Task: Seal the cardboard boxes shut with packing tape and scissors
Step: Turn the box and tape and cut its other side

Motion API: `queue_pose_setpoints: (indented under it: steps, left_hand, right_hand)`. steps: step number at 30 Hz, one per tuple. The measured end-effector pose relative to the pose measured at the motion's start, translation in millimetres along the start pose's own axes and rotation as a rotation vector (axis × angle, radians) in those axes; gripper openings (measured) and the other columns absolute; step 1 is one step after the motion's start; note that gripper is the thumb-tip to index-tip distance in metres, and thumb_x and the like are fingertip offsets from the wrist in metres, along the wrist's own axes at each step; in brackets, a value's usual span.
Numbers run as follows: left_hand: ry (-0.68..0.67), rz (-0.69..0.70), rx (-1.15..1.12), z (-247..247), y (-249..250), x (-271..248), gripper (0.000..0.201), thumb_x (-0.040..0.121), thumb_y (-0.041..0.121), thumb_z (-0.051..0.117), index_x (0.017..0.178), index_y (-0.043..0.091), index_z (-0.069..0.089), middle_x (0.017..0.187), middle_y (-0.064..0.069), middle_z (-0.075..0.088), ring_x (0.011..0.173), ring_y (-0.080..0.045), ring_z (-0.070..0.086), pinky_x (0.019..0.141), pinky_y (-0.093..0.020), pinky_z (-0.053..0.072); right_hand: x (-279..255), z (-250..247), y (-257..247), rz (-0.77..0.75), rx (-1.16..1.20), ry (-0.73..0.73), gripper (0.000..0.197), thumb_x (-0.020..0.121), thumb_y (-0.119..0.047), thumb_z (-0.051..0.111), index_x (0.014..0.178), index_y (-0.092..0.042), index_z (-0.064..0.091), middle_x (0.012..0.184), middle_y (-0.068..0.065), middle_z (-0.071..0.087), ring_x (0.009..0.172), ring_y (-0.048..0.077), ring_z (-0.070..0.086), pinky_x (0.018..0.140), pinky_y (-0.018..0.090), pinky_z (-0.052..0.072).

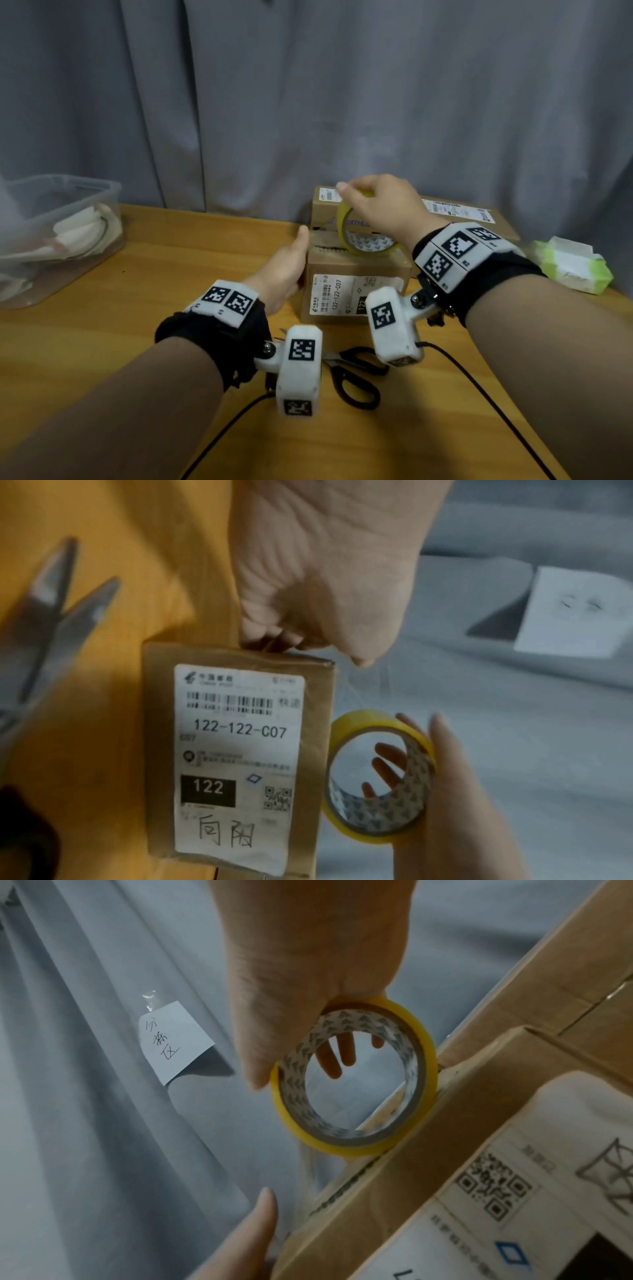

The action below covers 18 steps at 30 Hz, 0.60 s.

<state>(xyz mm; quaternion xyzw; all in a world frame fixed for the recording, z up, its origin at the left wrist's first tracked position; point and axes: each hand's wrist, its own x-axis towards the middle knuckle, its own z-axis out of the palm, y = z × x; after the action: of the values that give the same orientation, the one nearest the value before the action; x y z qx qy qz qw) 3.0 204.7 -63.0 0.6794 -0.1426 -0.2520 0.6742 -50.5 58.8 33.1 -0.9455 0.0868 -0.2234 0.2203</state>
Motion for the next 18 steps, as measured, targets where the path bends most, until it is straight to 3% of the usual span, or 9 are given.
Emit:
queue_pose_setpoints:
  steps: [2, 3, 5, 7, 11, 15, 18]
  left_hand:
    - [-0.109, -0.073, 0.019, 3, 0, -8, 0.066, 0.094, 0.064, 0.018, 0.128, 0.021, 0.054, 0.132, -0.001, 0.058, 0.124, -0.017, 0.050, 0.109, -0.037, 0.035]
    - [-0.097, -0.073, 0.099, 1, 4, -11, 0.071, 0.092, 0.066, 0.016, 0.133, 0.019, 0.050, 0.139, -0.002, 0.052, 0.128, -0.018, 0.046, 0.110, -0.037, 0.032]
    - [-0.023, 0.062, 0.419, -1, 15, -10, 0.080, 0.090, 0.069, 0.015, 0.149, 0.016, 0.026, 0.155, 0.000, 0.025, 0.143, -0.016, 0.021, 0.118, -0.034, 0.014]
    - [-0.032, 0.242, 0.698, 0, 23, -3, 0.076, 0.094, 0.061, 0.023, 0.152, 0.014, 0.006, 0.159, 0.002, 0.003, 0.146, -0.012, 0.001, 0.117, -0.029, 0.002]
    - [-0.075, 0.271, 0.955, 1, 21, 10, 0.082, 0.093, 0.052, 0.043, 0.152, 0.010, 0.004, 0.160, -0.003, 0.003, 0.146, -0.015, 0.001, 0.119, -0.033, 0.007]
    - [0.010, 0.299, 1.122, 3, 23, 6, 0.076, 0.094, 0.054, 0.038, 0.151, 0.011, 0.012, 0.158, -0.006, 0.015, 0.145, -0.021, 0.014, 0.118, -0.040, 0.012]
    - [0.028, 0.291, 1.331, 5, 28, 0, 0.071, 0.096, 0.055, 0.027, 0.152, 0.013, 0.013, 0.158, -0.003, 0.016, 0.145, -0.017, 0.015, 0.119, -0.039, 0.006]
  right_hand:
    - [-1, -2, 1, 0.007, 0.070, -0.007, 0.048, 0.101, -0.043, 0.033, 0.113, -0.012, 0.067, 0.113, 0.008, 0.067, 0.108, 0.026, 0.057, 0.091, 0.033, 0.043]
    - [-2, -3, 2, 0.012, 0.093, -0.009, 0.045, 0.101, -0.040, 0.033, 0.118, -0.011, 0.064, 0.120, 0.008, 0.065, 0.112, 0.025, 0.055, 0.091, 0.031, 0.041]
    - [-3, -2, 10, 0.054, 0.162, 0.020, 0.041, 0.098, -0.043, 0.042, 0.124, -0.014, 0.056, 0.124, 0.003, 0.059, 0.113, 0.022, 0.052, 0.090, 0.030, 0.038]
    - [-7, 2, 17, 0.162, 0.333, 0.061, 0.045, 0.089, -0.054, 0.055, 0.113, -0.015, 0.054, 0.110, -0.001, 0.059, 0.103, 0.019, 0.054, 0.086, 0.033, 0.043]
    - [-6, 6, 15, 0.255, 0.504, 0.080, 0.058, 0.080, -0.057, 0.064, 0.114, -0.011, 0.055, 0.107, 0.003, 0.061, 0.103, 0.022, 0.058, 0.081, 0.033, 0.044]
    - [6, -3, 6, 0.158, 0.097, 0.030, 0.044, 0.082, -0.052, 0.061, 0.097, -0.012, 0.051, 0.099, 0.007, 0.057, 0.096, 0.029, 0.054, 0.076, 0.033, 0.041]
    - [7, -12, 3, 0.096, -0.123, 0.010, 0.038, 0.081, -0.050, 0.058, 0.092, -0.015, 0.050, 0.097, 0.008, 0.059, 0.094, 0.032, 0.057, 0.075, 0.035, 0.045]
